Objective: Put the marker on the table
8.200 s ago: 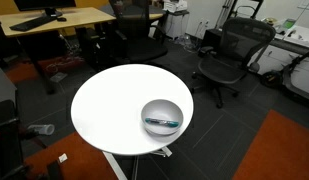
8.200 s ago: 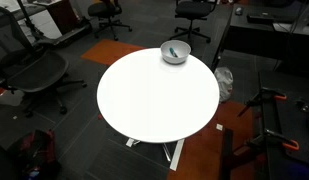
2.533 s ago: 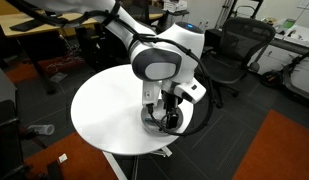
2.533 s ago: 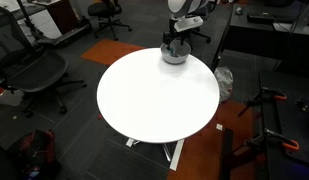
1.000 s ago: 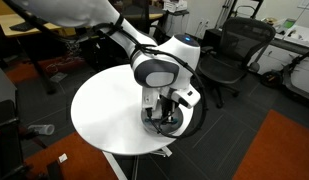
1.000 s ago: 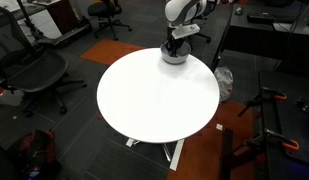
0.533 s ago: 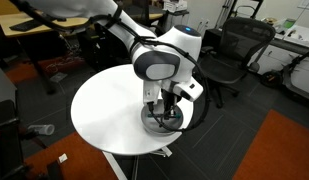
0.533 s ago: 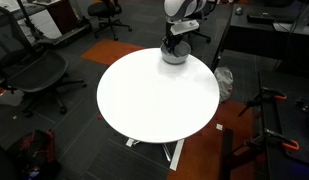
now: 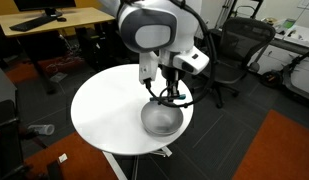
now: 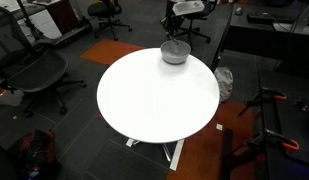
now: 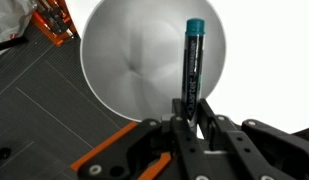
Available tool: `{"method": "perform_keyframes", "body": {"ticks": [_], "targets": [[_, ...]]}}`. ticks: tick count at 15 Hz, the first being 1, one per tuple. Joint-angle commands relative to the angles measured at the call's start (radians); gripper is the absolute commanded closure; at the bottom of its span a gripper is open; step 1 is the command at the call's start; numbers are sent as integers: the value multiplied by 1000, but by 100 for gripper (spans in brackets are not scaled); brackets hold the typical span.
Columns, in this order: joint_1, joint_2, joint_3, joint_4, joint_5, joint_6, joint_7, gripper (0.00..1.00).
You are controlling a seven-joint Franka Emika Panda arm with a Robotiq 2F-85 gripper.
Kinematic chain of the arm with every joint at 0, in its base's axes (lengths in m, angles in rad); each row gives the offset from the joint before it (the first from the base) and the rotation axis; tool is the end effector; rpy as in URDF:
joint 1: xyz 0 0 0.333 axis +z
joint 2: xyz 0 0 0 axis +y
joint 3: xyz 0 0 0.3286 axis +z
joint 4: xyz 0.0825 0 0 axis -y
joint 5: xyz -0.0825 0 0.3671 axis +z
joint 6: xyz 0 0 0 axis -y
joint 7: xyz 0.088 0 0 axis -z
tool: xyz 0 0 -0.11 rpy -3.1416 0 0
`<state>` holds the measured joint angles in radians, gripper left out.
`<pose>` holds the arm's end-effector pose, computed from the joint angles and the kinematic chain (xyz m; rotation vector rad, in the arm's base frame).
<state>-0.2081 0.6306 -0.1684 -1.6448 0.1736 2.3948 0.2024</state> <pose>0.6525 -0.2378 0.2810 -2.9486 1.0108 -0.2077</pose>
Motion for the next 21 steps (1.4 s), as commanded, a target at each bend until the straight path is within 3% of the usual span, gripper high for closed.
{"method": "perform_keyframes", "body": {"ticks": [1, 10, 15, 21], "targets": [[33, -173, -2, -157, -41, 39, -22, 95], [111, -403, 57, -405, -136, 94, -128, 95], [106, -454, 95, -546, -112, 136, -253, 95], [111, -456, 107, -659, -104, 211, -303, 95]]}}
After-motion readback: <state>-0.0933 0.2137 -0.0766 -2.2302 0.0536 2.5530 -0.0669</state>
